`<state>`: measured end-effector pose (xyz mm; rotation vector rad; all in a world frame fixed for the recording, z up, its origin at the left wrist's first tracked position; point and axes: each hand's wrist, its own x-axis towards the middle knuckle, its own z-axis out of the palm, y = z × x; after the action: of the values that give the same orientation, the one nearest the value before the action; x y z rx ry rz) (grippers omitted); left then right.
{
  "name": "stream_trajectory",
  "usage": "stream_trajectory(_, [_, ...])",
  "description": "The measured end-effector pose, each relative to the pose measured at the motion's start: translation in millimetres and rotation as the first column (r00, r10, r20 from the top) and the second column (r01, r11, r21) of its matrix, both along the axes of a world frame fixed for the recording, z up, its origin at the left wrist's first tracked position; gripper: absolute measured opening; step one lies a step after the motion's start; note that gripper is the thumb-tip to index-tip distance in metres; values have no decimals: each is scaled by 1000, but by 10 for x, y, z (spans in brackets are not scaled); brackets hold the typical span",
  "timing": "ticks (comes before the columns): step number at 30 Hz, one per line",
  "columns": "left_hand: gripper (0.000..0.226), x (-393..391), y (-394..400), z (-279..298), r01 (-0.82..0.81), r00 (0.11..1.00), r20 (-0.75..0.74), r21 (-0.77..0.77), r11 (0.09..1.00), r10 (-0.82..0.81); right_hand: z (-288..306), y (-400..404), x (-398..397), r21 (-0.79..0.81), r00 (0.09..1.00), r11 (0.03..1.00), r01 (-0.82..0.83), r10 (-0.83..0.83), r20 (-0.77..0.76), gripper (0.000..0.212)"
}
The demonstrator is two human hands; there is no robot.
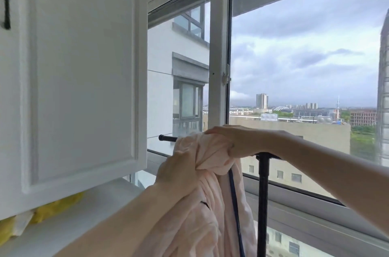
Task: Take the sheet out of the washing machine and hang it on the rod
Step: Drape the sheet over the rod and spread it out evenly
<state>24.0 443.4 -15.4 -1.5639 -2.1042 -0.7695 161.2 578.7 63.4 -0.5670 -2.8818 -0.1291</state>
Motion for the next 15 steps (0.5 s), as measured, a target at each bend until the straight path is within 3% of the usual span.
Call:
stream_trajectory(3, [62, -47, 112, -131, 43, 998, 53, -64, 997, -39, -128, 96, 13, 108, 998, 994, -26, 32, -59, 71])
stream_trajectory(8, [53, -105, 175, -304, 45, 999, 18, -130, 991, -43, -145, 184, 25, 147, 993, 988, -40, 56, -105, 53])
stream_trajectory(12, [57, -101, 258, -322, 20, 994, -107, -74, 997, -28, -154, 218, 38, 142, 989, 990, -27, 47, -141, 46])
stream_trajectory(15, [49, -100, 337, -353, 78, 992, -103, -12, 997, -79, -155, 237, 72, 138, 983, 990, -19, 44, -178, 46])
